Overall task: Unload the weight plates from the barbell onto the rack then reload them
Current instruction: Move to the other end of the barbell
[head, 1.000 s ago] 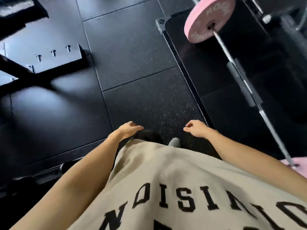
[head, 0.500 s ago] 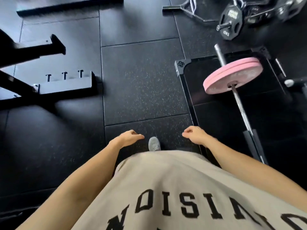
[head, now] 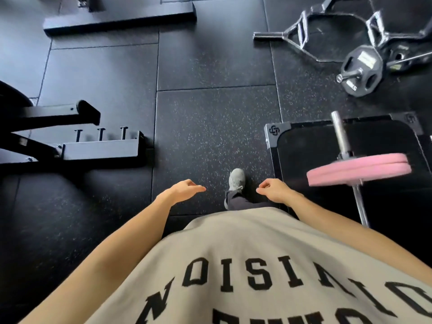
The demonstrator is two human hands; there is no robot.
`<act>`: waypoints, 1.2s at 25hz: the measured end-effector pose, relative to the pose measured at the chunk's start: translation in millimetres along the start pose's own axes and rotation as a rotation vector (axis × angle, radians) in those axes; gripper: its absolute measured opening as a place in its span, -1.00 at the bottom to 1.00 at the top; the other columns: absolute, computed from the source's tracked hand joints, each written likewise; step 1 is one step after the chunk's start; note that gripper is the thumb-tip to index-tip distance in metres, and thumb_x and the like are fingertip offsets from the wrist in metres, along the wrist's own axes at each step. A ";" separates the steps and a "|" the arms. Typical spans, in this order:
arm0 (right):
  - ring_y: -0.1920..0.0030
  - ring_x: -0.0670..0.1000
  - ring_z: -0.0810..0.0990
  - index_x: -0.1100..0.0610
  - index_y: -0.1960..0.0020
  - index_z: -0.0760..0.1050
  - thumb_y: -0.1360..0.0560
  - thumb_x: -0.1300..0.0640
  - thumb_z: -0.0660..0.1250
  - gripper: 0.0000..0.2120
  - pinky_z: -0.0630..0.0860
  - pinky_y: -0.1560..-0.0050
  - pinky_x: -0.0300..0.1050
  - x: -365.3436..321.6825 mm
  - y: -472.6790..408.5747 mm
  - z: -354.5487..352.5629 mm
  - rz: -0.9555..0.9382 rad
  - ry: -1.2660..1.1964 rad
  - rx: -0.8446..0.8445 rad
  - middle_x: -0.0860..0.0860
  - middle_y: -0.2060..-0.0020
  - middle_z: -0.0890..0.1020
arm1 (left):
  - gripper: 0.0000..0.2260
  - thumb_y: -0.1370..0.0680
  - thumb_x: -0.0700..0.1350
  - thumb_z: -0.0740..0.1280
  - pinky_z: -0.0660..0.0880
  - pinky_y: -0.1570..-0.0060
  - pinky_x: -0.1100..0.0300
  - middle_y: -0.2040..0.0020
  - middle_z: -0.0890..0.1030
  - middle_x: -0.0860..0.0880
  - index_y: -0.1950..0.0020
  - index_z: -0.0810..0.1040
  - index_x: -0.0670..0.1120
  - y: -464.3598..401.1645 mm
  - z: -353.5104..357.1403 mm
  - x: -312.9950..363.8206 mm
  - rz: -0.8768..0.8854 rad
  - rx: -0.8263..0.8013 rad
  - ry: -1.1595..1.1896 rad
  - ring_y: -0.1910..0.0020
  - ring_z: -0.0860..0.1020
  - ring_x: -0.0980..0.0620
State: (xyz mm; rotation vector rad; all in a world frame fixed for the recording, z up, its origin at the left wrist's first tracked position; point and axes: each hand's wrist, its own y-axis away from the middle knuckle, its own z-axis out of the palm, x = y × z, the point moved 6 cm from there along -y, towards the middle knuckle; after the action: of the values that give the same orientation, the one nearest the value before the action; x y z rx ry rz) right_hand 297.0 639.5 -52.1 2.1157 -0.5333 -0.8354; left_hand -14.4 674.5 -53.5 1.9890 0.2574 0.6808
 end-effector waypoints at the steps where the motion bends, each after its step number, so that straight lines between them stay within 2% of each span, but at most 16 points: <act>1: -0.06 0.03 0.54 0.07 -0.10 0.55 -0.52 -0.01 0.36 -0.79 0.44 -0.13 -0.09 -19.4 -21.6 -24.8 -0.009 0.023 -0.019 0.03 -0.09 0.61 | -0.48 -0.51 0.28 0.32 0.43 -0.23 -0.01 -0.33 0.50 -0.03 -0.33 0.44 -0.02 -14.4 -22.8 14.4 -0.022 0.016 0.025 -0.19 0.47 -0.02; 6: -0.01 0.03 0.53 0.09 -0.19 0.51 -0.56 -0.05 0.30 -0.71 0.47 -0.10 -0.04 -125.7 -108.3 -138.9 -0.101 0.179 -0.050 0.02 -0.05 0.57 | -0.51 -0.45 0.34 0.34 0.43 -0.27 -0.02 -0.23 0.56 0.00 -0.20 0.50 0.03 -65.8 -131.6 73.2 -0.033 0.145 0.101 -0.18 0.51 -0.02; 9: -0.06 0.05 0.53 0.10 -0.21 0.50 -0.57 -0.04 0.29 -0.70 0.48 -0.12 -0.02 -195.4 -162.4 -188.1 -0.141 0.204 -0.063 0.04 -0.08 0.57 | -0.53 -0.41 0.34 0.35 0.44 -0.26 -0.03 -0.19 0.57 0.01 -0.14 0.51 0.06 -100.5 -187.2 100.9 -0.038 0.161 0.168 -0.15 0.52 -0.01; 15: -0.10 0.05 0.51 0.12 -0.25 0.49 -0.58 -0.01 0.30 -0.68 0.44 -0.13 -0.06 -301.6 -274.5 -231.9 -0.103 0.284 -0.124 0.07 -0.18 0.56 | -0.54 -0.43 0.33 0.36 0.44 -0.25 -0.01 -0.22 0.56 -0.01 -0.16 0.50 0.05 -196.1 -298.4 131.3 -0.085 0.132 0.204 -0.16 0.52 -0.02; 19: -0.12 0.06 0.52 0.11 -0.23 0.50 -0.57 -0.01 0.31 -0.71 0.44 -0.18 -0.02 -412.4 -347.7 -284.5 -0.100 0.340 -0.112 0.07 -0.19 0.56 | -0.54 -0.45 0.33 0.35 0.43 -0.24 0.00 -0.24 0.56 -0.02 -0.18 0.50 0.04 -246.9 -414.5 155.9 -0.084 0.122 0.197 -0.17 0.51 -0.04; 22: -0.06 0.06 0.52 0.10 -0.18 0.54 -0.54 -0.02 0.34 -0.72 0.43 -0.10 -0.08 -504.3 -397.2 -324.5 -0.161 0.329 -0.034 0.07 -0.15 0.60 | -0.53 -0.46 0.30 0.36 0.44 -0.25 -0.01 -0.19 0.58 -0.02 -0.20 0.52 0.00 -274.8 -512.6 171.6 -0.068 0.198 0.230 -0.16 0.53 -0.05; 26: -0.11 0.10 0.54 0.13 -0.17 0.54 -0.53 -0.01 0.35 -0.71 0.43 -0.11 -0.08 -611.7 -461.2 -342.6 -0.222 0.376 -0.063 0.09 -0.14 0.60 | -0.57 -0.47 0.32 0.33 0.40 -0.06 0.05 -0.04 0.55 0.08 -0.15 0.50 0.04 -315.6 -616.9 184.3 -0.082 0.206 0.331 -0.11 0.51 0.00; 30: -0.11 0.08 0.54 0.08 -0.12 0.53 -0.52 -0.02 0.36 -0.75 0.47 -0.17 -0.03 -695.9 -538.3 -352.4 -0.232 0.461 -0.145 0.07 -0.13 0.60 | -0.51 -0.49 0.32 0.32 0.39 -0.14 0.02 -0.18 0.51 0.01 -0.26 0.46 0.02 -365.1 -692.0 187.9 -0.134 0.174 0.381 -0.15 0.48 -0.02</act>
State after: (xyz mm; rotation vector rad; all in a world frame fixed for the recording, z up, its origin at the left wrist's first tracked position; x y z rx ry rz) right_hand 113.8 1569.3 -43.1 2.1641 0.0146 -0.4640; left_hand -212.8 1454.3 -49.9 1.9711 0.6922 0.9751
